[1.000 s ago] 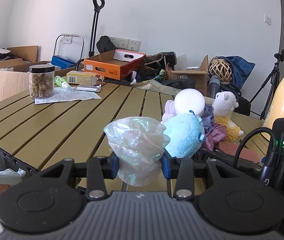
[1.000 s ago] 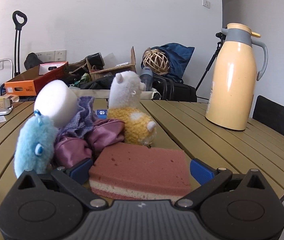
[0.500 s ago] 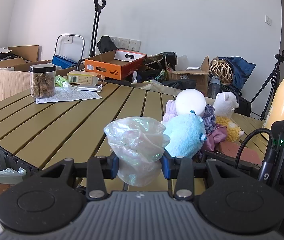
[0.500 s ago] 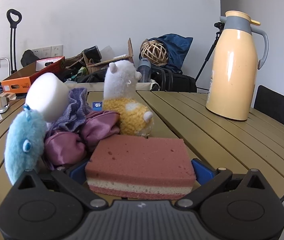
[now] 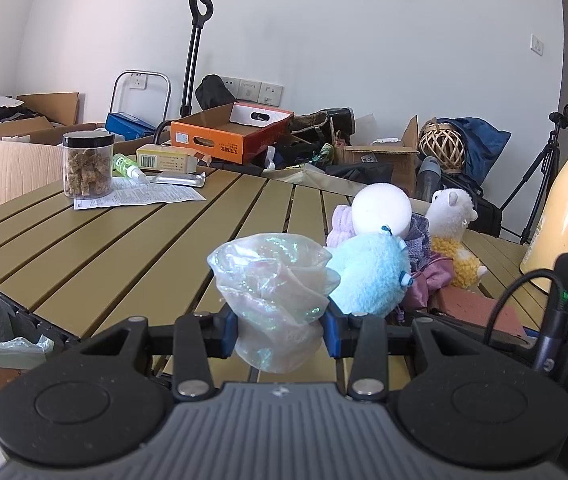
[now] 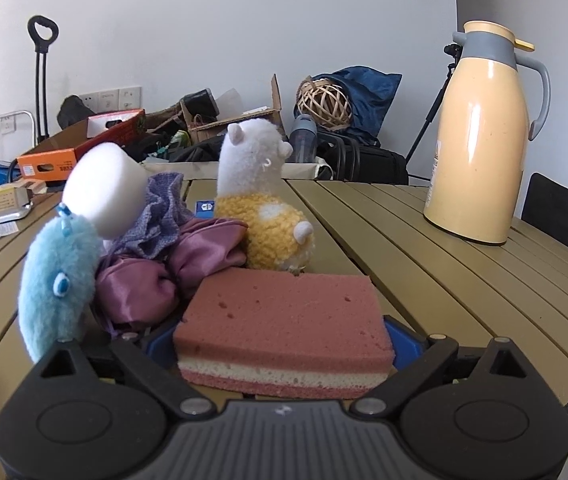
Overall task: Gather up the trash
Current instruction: 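Lift the plastic bag and pink sponge off the table with both tools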
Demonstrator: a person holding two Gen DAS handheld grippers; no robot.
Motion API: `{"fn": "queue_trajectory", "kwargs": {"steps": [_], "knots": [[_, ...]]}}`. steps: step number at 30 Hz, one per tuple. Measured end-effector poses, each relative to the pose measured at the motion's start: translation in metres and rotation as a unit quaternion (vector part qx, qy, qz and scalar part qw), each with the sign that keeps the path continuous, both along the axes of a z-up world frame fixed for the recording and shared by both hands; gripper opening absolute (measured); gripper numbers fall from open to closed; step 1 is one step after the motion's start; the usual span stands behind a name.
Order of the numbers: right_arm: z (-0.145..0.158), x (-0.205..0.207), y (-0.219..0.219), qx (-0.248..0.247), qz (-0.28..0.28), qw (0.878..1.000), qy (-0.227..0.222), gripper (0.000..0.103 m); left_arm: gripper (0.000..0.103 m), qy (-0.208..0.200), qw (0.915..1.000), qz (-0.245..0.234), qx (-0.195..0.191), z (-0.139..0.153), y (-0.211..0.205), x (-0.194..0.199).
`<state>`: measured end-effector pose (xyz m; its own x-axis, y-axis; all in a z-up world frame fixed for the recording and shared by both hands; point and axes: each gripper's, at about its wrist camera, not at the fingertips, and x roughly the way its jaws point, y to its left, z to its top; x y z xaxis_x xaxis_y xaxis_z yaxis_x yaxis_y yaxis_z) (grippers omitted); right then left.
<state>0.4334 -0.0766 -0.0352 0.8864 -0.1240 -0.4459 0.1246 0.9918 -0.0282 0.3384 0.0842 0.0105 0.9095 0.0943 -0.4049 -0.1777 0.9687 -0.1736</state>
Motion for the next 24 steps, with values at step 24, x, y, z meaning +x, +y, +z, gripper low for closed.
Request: {"fn": "queue_trajectory", "kwargs": {"steps": [24], "knots": [[0.026, -0.069, -0.025, -0.011, 0.071, 0.995, -0.070, 0.098, 0.041, -0.029, 0.9995, -0.015, 0.004, 0.009, -0.014, -0.020]]}}
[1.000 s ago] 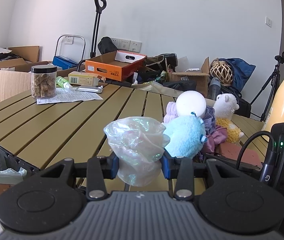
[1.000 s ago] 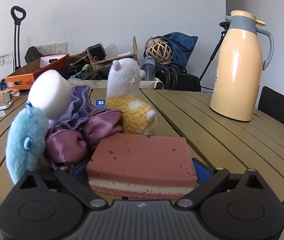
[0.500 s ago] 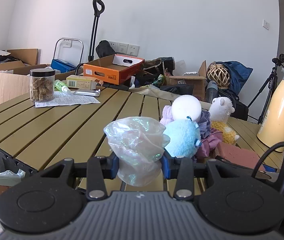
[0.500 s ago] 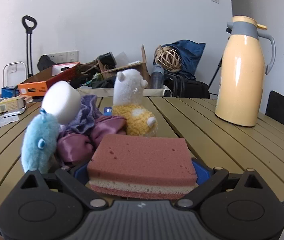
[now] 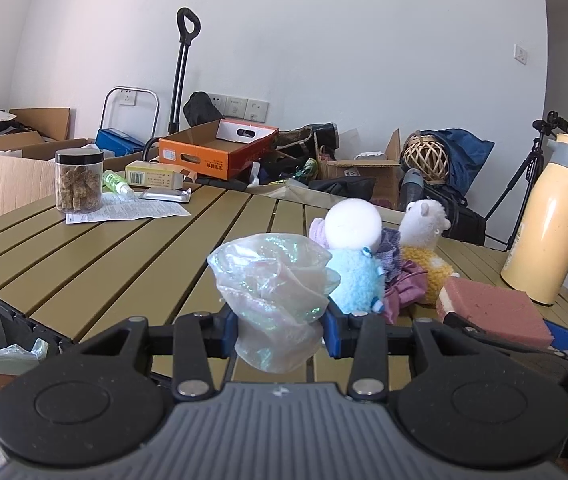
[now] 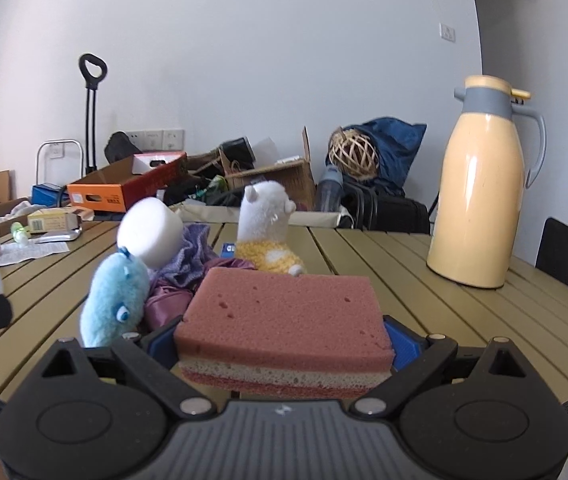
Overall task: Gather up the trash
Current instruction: 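Lift the plastic bag and pink sponge off the table with both tools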
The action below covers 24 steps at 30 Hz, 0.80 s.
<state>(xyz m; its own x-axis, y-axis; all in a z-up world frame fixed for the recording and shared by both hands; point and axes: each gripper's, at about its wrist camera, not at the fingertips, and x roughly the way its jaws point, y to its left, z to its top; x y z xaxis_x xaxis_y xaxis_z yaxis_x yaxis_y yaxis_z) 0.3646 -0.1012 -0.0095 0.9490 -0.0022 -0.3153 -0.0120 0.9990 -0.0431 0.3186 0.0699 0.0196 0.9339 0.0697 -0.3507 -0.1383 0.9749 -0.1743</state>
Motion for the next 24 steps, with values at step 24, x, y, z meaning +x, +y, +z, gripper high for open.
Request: {"fn": "queue_trajectory", "kwargs": {"steps": [24], "knots": [[-0.015, -0.129, -0.042, -0.040, 0.066, 0.997, -0.031, 0.098, 0.041, -0.005, 0.9994, -0.032, 0.010, -0.012, -0.023, -0.070]]}}
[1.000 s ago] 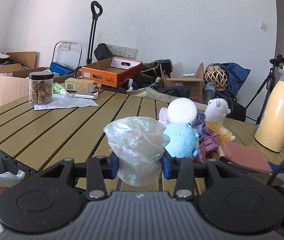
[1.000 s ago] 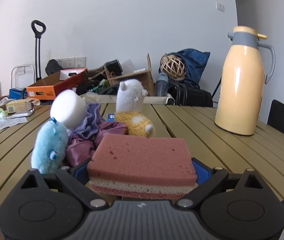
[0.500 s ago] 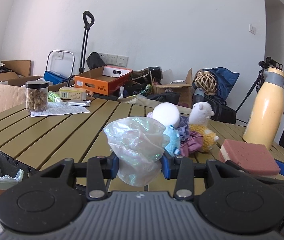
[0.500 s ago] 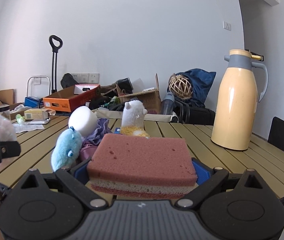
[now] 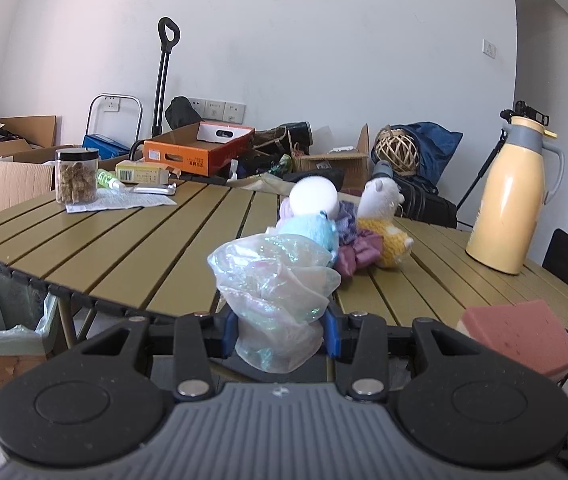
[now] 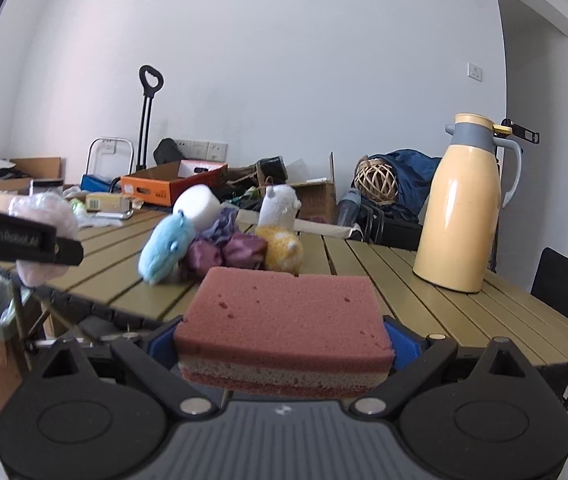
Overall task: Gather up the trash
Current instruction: 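Lift the plastic bag and pink sponge off the table with both tools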
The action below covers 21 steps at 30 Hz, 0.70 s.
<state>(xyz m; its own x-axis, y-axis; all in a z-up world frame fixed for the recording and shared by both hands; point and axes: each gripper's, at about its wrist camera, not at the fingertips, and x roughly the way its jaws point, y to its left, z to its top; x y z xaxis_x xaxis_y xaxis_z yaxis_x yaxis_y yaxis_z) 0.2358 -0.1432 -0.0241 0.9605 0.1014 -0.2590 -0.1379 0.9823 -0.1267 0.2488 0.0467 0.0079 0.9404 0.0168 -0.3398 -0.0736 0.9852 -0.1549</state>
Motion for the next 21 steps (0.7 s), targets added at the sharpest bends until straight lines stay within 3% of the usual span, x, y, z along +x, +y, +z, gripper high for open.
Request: {"fn": "queue_trajectory", "kwargs": {"steps": [9, 21], "knots": [[-0.017, -0.034, -0.014, -0.012, 0.004, 1.000, 0.025, 0.098, 0.041, 0.029, 0.9994, -0.006, 0.016, -0.018, -0.004, -0.028], [-0.033, -0.047, -0.030, -0.013, -0.007, 0.998, 0.060, 0.098, 0.041, 0.091, 0.9941, -0.012, 0.057, -0.056, -0.010, -0.053]]}}
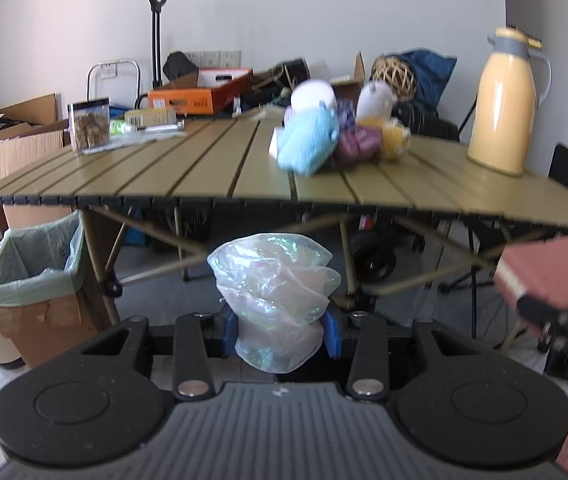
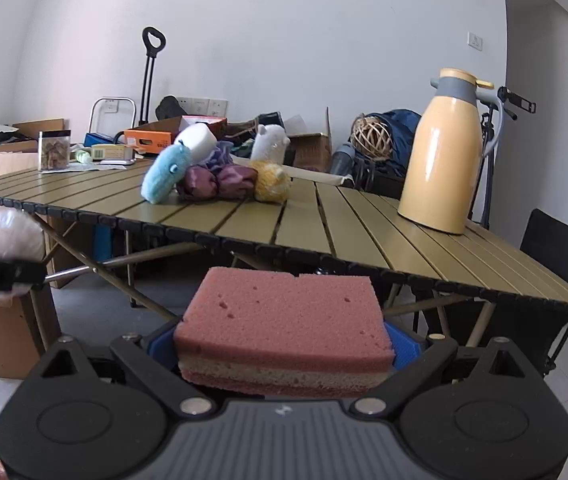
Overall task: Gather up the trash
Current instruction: 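Lift the plastic bag and pink sponge off the table with both tools, then lower the plastic bag over the black bin and open the left tool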
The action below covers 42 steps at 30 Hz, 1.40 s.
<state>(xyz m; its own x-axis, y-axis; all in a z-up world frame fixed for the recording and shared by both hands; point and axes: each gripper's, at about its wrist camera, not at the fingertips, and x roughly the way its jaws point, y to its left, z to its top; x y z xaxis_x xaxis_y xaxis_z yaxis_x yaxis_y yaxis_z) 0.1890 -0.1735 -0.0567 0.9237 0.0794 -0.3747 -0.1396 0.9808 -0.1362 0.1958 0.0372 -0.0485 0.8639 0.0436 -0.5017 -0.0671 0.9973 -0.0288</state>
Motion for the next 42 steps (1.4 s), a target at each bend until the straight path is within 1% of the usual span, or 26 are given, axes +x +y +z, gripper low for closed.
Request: {"fn": "queue_trajectory", "kwargs": {"steps": [10, 15, 28, 35, 39, 42], "knots": [[-0.009, 0.005, -0.012, 0.008, -0.015, 1.000, 0.023, 0.098, 0.041, 0.065, 0.9974, -0.015, 0.027, -0.037, 0.000, -0.007], [-0.015, 0.011, -0.018, 0.010, -0.027, 0.999, 0.040, 0.098, 0.041, 0.093, 0.9950, -0.017, 0.032, -0.052, 0.000, -0.004], [-0.030, 0.031, -0.038, 0.028, -0.062, 0.995, 0.078, 0.098, 0.041, 0.152, 0.9879, -0.022, 0.019, -0.067, -0.008, 0.023], [-0.035, 0.048, -0.047, 0.038, -0.073, 0.992, 0.093, 0.098, 0.041, 0.184, 0.9828, -0.014, 0.000, -0.071, -0.010, 0.047], [-0.036, 0.059, -0.050, 0.043, -0.079, 0.991, 0.095, 0.098, 0.041, 0.198, 0.9799, -0.018, -0.013, -0.072, -0.016, 0.063], [-0.036, 0.068, -0.050, 0.042, -0.079, 0.992, 0.091, 0.098, 0.041, 0.203, 0.9788, -0.023, -0.008, -0.072, -0.025, 0.074]]}}
